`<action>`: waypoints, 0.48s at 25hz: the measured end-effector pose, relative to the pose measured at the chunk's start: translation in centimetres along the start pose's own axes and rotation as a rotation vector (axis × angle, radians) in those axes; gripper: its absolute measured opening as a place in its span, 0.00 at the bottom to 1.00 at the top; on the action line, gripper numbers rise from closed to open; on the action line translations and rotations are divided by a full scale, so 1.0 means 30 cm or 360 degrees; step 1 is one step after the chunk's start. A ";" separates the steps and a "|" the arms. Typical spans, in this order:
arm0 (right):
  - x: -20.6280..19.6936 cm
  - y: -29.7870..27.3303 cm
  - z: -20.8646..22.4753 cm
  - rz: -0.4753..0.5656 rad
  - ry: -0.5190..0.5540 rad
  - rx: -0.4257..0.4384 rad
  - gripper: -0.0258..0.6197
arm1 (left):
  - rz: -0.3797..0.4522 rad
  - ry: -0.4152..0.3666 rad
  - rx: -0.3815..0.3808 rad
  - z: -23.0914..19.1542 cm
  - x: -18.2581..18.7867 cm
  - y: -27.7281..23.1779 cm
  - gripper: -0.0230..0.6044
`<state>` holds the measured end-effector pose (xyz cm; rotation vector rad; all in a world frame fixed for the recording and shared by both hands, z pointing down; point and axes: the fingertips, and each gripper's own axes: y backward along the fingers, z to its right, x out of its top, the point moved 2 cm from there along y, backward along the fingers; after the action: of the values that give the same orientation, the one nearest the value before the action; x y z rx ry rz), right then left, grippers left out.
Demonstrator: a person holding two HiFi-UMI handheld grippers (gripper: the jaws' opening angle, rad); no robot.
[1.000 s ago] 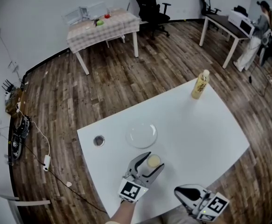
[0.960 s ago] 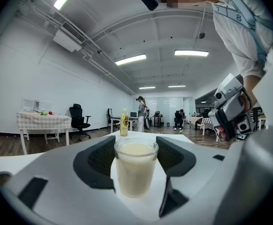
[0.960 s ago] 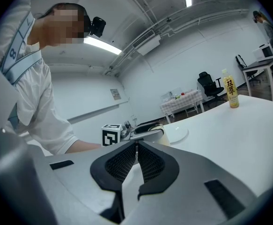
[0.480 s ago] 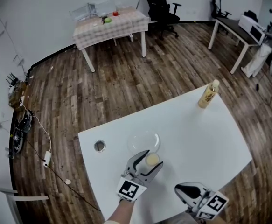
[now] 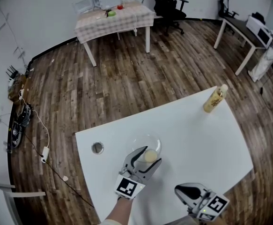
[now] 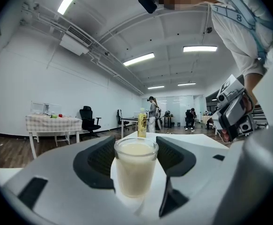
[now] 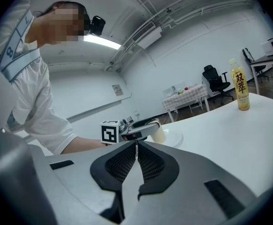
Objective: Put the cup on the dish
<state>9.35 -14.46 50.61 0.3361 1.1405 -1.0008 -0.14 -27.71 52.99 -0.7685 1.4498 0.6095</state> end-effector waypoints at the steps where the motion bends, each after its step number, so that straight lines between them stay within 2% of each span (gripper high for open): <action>1: 0.007 -0.004 0.006 0.0001 -0.0005 0.0004 0.09 | -0.0003 0.0005 0.0004 -0.006 -0.003 -0.005 0.47; 12: 0.013 -0.023 0.080 -0.0027 -0.0030 0.0010 0.09 | -0.0013 0.0036 0.0058 -0.080 -0.030 -0.058 0.47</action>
<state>10.24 -16.66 51.45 0.3217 1.1254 -1.0206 -0.38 -30.57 54.14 -0.7546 1.4741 0.5683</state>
